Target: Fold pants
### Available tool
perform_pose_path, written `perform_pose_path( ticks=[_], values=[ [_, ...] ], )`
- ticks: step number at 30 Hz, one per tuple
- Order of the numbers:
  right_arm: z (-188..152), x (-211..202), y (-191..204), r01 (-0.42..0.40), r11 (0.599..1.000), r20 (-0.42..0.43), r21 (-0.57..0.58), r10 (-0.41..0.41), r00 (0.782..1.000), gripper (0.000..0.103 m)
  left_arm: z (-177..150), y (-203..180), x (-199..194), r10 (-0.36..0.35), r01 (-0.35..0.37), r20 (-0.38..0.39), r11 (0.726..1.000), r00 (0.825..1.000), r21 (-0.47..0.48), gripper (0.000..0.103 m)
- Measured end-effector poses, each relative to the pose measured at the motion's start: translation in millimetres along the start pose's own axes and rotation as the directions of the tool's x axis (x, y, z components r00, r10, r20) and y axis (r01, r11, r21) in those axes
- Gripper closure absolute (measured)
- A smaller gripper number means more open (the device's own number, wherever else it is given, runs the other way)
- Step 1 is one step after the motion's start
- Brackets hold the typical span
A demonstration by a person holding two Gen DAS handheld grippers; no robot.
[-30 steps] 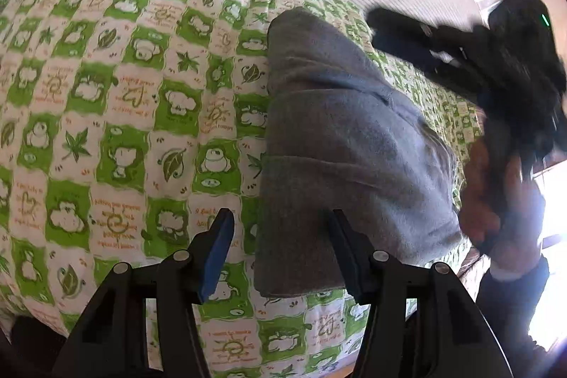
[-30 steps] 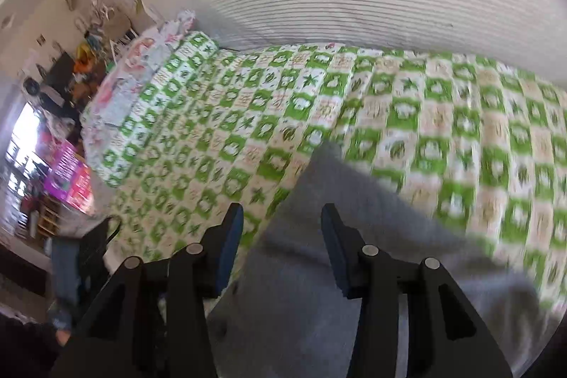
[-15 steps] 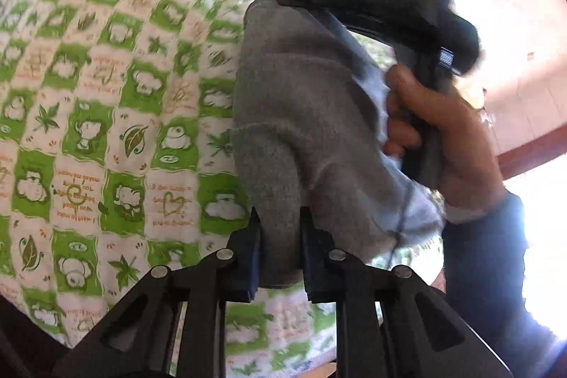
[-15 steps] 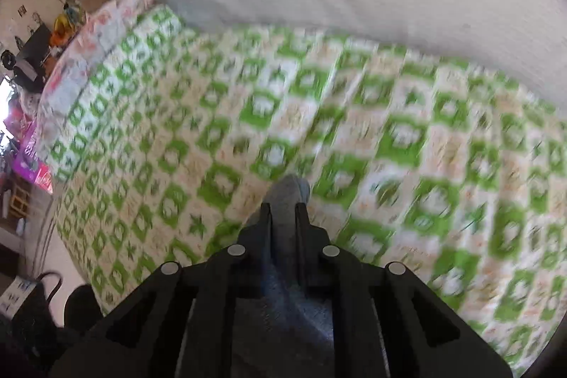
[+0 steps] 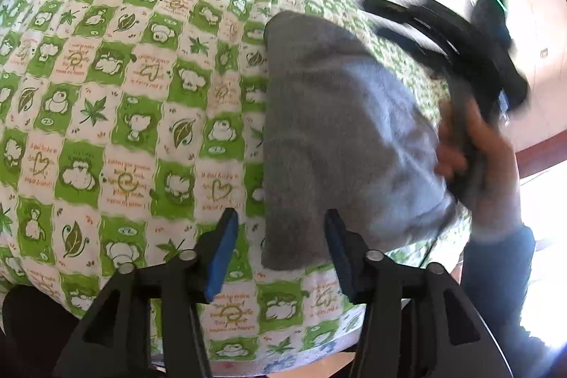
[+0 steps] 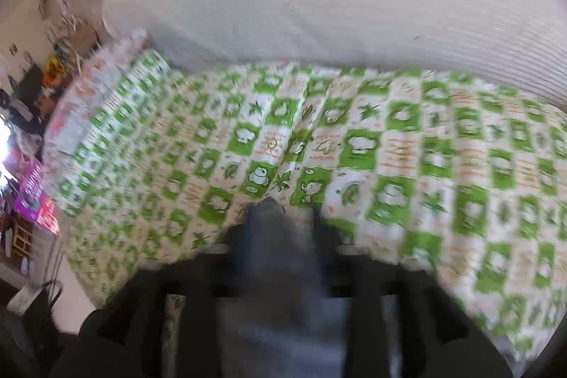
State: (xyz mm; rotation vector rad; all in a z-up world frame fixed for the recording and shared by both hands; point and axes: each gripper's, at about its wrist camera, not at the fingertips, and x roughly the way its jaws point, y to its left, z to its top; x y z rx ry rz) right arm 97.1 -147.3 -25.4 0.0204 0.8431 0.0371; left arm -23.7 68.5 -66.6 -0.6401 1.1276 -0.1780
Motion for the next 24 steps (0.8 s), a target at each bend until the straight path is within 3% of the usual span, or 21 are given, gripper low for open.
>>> perform_pose_path(
  ticks=[2,9,14,19,24],
  values=[
    [-12.4,-27.7,-4.4,0.009,1.000,0.040,0.009,-0.009,0.999,0.024,7.4,0.6,0.8,-0.010,0.010,0.003,1.000,1.000,-0.007,0.050],
    [-76.3,-99.0,-43.6,0.080,0.986,0.086,0.144,-0.093,0.992,0.024,43.9,-5.1,27.5,-0.024,0.024,0.004,0.999,1.000,-0.032,0.047],
    [-125.5,-138.6,-82.0,0.133,0.947,0.107,0.291,-0.171,0.980,0.024,71.5,-8.5,47.2,0.013,-0.013,0.008,1.000,1.000,-0.024,0.046],
    [-156.4,-148.1,-107.4,0.135,0.915,0.091,0.380,-0.183,0.979,0.024,78.9,-7.1,54.2,0.046,-0.045,0.002,0.998,0.999,-0.035,0.035],
    [-176.5,-136.6,-121.4,0.121,0.886,0.060,0.447,-0.165,0.984,0.024,73.7,0.2,59.5,0.033,-0.034,-0.004,0.997,0.999,-0.070,0.032]
  ],
)
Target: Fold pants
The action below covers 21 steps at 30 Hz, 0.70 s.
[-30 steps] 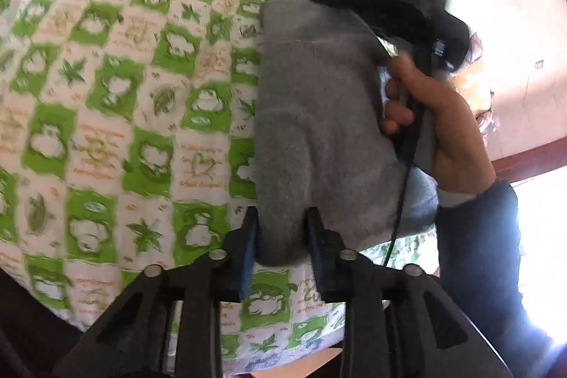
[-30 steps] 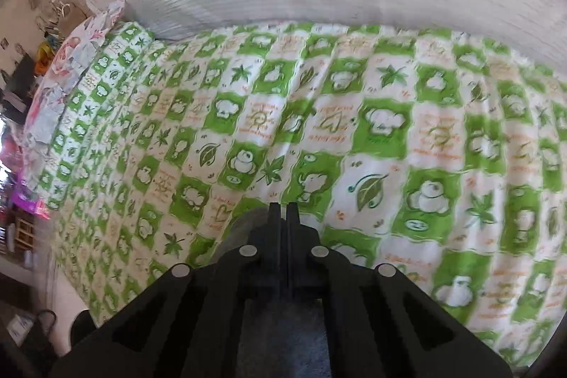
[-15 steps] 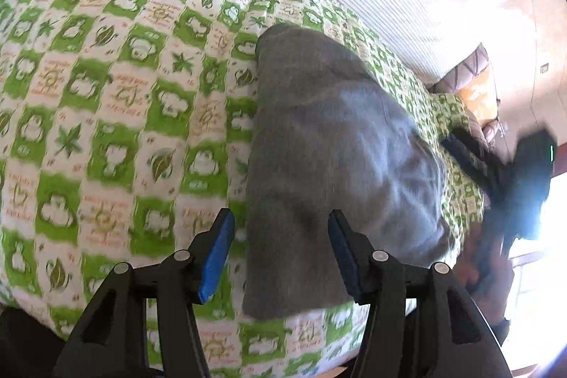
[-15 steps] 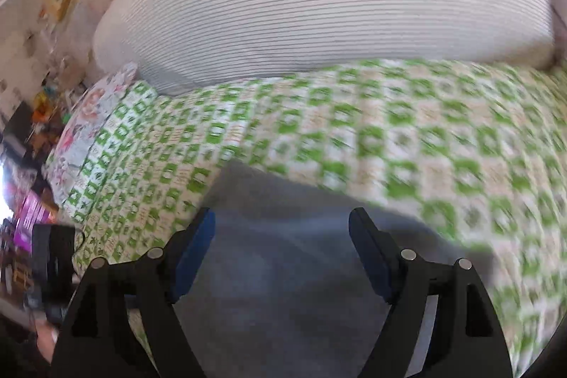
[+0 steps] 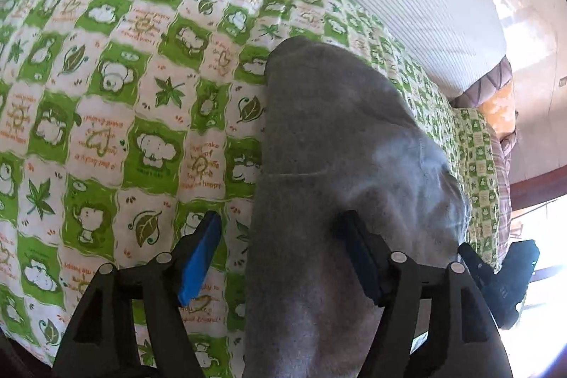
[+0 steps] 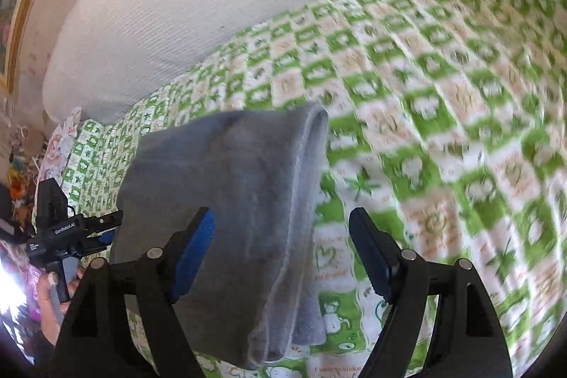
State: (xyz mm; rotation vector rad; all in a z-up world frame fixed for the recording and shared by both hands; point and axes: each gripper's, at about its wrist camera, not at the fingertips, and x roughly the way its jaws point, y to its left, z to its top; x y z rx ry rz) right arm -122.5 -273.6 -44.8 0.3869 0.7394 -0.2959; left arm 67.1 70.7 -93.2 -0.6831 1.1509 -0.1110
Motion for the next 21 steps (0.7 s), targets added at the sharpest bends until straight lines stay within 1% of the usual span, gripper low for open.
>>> perform_pose_path(
  ticks=[1,3,5,9,11,13,14,15,17,18,19,20,21],
  values=[
    [-3.5,4.0,-3.5,-0.039,0.999,-0.017,0.024,0.039,0.999,0.024,-1.5,1.7,-1.5,-0.013,0.013,-0.006,1.000,1.000,-0.009,0.032],
    [-11.3,16.4,-9.4,-0.136,0.988,-0.057,0.076,0.141,0.988,0.024,-2.1,2.3,-5.2,-0.029,0.029,-0.002,0.999,1.000,-0.017,0.032],
    [-18.1,26.7,-10.1,-0.185,0.979,-0.074,0.083,0.191,0.979,0.024,-3.2,0.5,-8.4,-0.031,0.031,-0.003,1.000,1.000,-0.002,0.032],
    [-19.7,27.8,-10.5,-0.203,0.976,-0.047,0.079,0.207,0.977,0.024,-7.1,-6.3,-5.5,-0.038,0.038,-0.015,0.998,0.999,0.041,0.031],
    [-20.7,27.8,-8.4,-0.193,0.979,-0.041,0.060,0.196,0.980,0.024,-11.1,-15.4,1.8,-0.055,0.059,-0.052,0.995,0.997,0.078,0.031],
    [-20.8,27.5,-1.3,-0.172,0.985,-0.033,0.021,0.173,0.984,0.024,-14.5,-22.3,5.2,-0.034,0.041,-0.061,0.992,0.998,0.123,0.024],
    [-20.8,27.9,0.2,-0.166,0.986,-0.034,0.011,0.166,0.986,0.024,-16.7,-25.6,7.8,-0.016,0.025,-0.063,0.988,0.998,0.150,0.024],
    [-20.8,28.7,1.6,-0.160,0.987,-0.032,0.003,0.160,0.987,0.024,-17.8,-26.2,10.1,-0.010,0.020,-0.065,0.987,0.998,0.159,0.024],
    [-20.4,30.6,3.4,-0.158,0.987,-0.029,0.000,0.158,0.987,0.026,-18.2,-23.2,13.5,-0.023,0.031,-0.059,0.990,0.998,0.140,0.023],
    [-20.2,30.8,1.9,-0.158,0.987,-0.025,0.000,0.158,0.987,0.029,-18.1,-22.6,14.5,-0.033,0.040,-0.055,0.990,0.998,0.134,0.025],
    [-20.2,31.0,1.6,-0.158,0.987,-0.023,0.001,0.158,0.987,0.031,-18.3,-23.4,14.3,-0.039,0.045,-0.047,0.990,0.998,0.136,0.030],
    [-20.0,31.2,1.2,-0.160,0.987,-0.022,0.001,0.160,0.987,0.035,-19.2,-26.2,13.4,-0.036,0.041,-0.036,0.988,0.999,0.150,0.032],
    [-19.9,31.4,1.6,-0.161,0.987,-0.022,-0.002,0.161,0.987,0.038,-20.3,-30.1,12.2,-0.029,0.032,-0.024,0.985,0.999,0.167,0.039]
  ],
)
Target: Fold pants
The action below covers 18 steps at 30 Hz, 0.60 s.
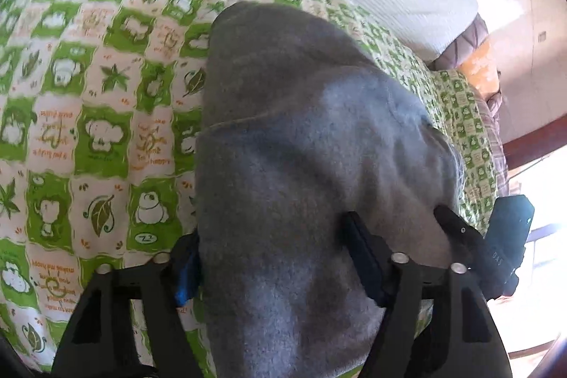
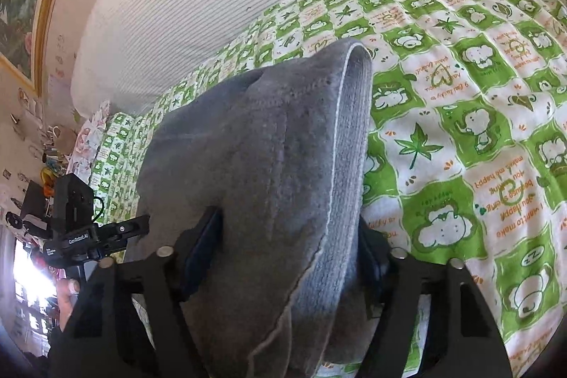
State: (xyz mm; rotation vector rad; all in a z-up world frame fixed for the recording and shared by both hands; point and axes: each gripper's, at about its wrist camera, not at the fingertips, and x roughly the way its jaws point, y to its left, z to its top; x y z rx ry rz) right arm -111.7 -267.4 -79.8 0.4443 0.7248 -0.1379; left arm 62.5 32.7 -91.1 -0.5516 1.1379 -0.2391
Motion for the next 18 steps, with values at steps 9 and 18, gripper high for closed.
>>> perform_pose_path(
  ticks=[9,18],
  values=[
    [-2.1,-7.1,27.4,0.076,0.987,0.061,-0.144,-0.068,0.996,0.063,-5.0,-7.2,-23.9,0.007,-0.009,0.105,1.000,0.994,0.011,0.075],
    [-6.5,0.1,78.0,0.014,0.980,0.103,-0.200,0.007,0.995,0.068,-10.0,14.9,-91.8,0.088,-0.091,0.242,0.996,0.966,-0.001,0.077]
  ],
)
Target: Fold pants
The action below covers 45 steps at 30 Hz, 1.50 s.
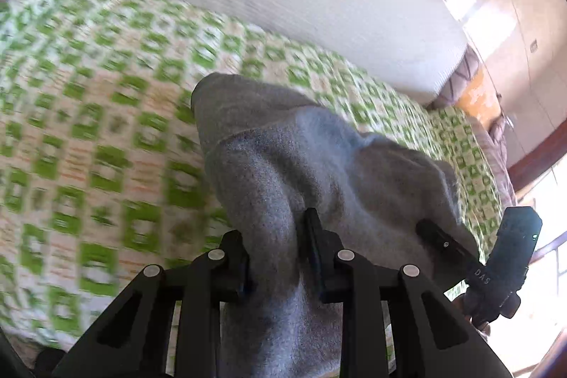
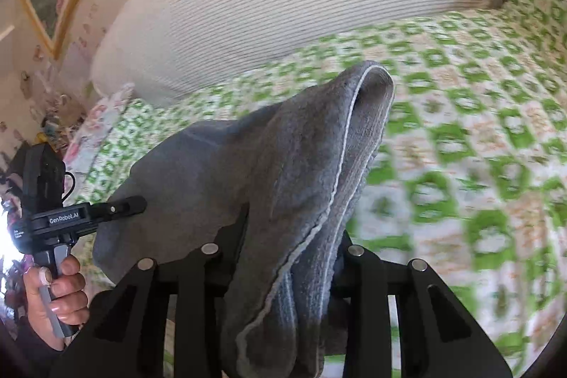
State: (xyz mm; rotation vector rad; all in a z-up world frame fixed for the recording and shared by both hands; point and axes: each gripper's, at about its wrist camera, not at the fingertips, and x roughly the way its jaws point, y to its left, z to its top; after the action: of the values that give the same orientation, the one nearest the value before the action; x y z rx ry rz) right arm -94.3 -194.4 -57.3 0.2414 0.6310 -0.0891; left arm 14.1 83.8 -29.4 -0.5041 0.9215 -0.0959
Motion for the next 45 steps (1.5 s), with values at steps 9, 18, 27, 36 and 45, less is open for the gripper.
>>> perform_pose_path(
  ticks=[9,18,27,36,45],
  values=[
    [29.7,77.2,67.2,-0.141,0.988,-0.059,-0.060,0.138,0.989,0.068,28.4,67.9,-37.6,0.110,-0.103,0.105,0.992,0.988,-0.071,0.077],
    [30.7,151.4,84.7,-0.088,0.994,-0.198,-0.060,0.074,0.977,0.063,17.1,126.8,11.6,0.144,-0.143,-0.005,0.979,0.990,-0.148,0.074],
    [32.9,135.9,62.9,-0.071,0.997,-0.217,-0.002,0.069,0.974,0.043,10.8,127.1,-1.3,0.180,-0.180,-0.012,0.971,0.984,-0.156,0.060],
    [45.4,85.8,89.6,-0.053,0.996,-0.138,-0.070,0.043,0.990,0.041,2.0,109.8,-40.9,0.246,-0.239,0.035,0.961,0.969,-0.139,0.044],
    [27.6,70.9,133.8,-0.031,0.975,-0.132,-0.220,0.002,0.991,0.038,-6.2,86.3,-55.7,0.304,-0.299,0.054,0.950,0.951,-0.086,0.035]
  ],
)
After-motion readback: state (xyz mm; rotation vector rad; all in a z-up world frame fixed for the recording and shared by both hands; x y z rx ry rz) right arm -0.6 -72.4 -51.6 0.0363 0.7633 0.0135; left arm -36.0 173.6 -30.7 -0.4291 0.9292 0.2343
